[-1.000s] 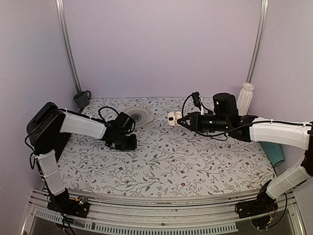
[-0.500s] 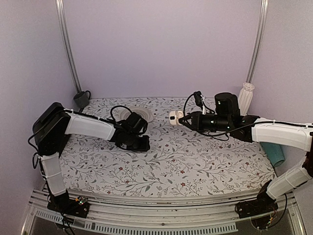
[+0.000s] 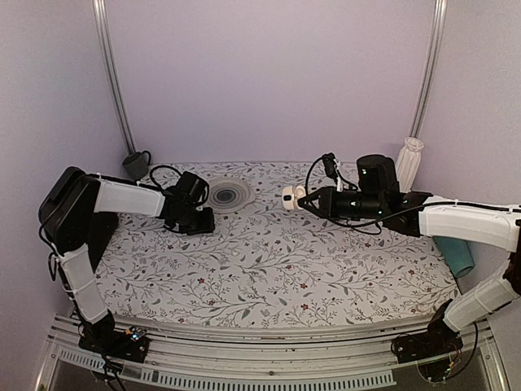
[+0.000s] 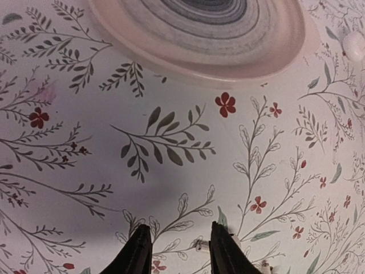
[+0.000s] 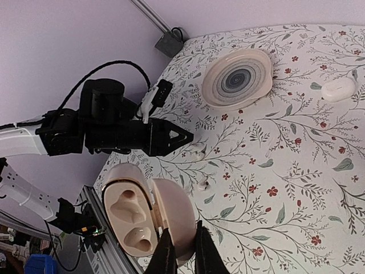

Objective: Insert the wireless bluetooth earbuds into the charging case
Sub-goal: Move the right earbud to the center of the board.

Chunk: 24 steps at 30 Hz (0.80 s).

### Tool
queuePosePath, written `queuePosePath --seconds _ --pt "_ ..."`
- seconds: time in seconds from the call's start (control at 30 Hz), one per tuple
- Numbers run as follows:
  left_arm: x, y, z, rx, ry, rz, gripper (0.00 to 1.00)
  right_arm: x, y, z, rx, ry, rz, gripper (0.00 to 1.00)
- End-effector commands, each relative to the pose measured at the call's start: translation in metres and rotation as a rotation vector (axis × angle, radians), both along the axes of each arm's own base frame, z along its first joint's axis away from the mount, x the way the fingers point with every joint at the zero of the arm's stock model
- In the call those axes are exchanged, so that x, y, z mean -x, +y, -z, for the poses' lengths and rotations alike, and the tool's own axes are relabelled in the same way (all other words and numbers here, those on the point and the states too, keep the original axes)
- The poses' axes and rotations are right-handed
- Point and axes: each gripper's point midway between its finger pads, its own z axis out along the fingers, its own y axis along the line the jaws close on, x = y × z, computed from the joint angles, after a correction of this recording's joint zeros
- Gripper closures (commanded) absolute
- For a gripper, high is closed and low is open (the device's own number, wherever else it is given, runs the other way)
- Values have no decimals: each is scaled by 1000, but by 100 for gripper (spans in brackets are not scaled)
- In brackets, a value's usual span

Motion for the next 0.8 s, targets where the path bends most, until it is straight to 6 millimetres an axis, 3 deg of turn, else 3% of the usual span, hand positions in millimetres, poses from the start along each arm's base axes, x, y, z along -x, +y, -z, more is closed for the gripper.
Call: queuePosePath --seconds 0.0,0.33,0.57,0.77 --pt "5 -10 12 -7 37 58 64 -6 -1 -17 -21 -28 21 96" --pt "23 -38 24 27 71 100 64 -6 0 -15 -26 -23 18 96" --pt "29 -47 24 34 71 115 64 -4 -2 -14 -25 -24 19 96" --pt "30 -66 21 43 64 162 64 -2 -4 -15 -29 -25 22 96"
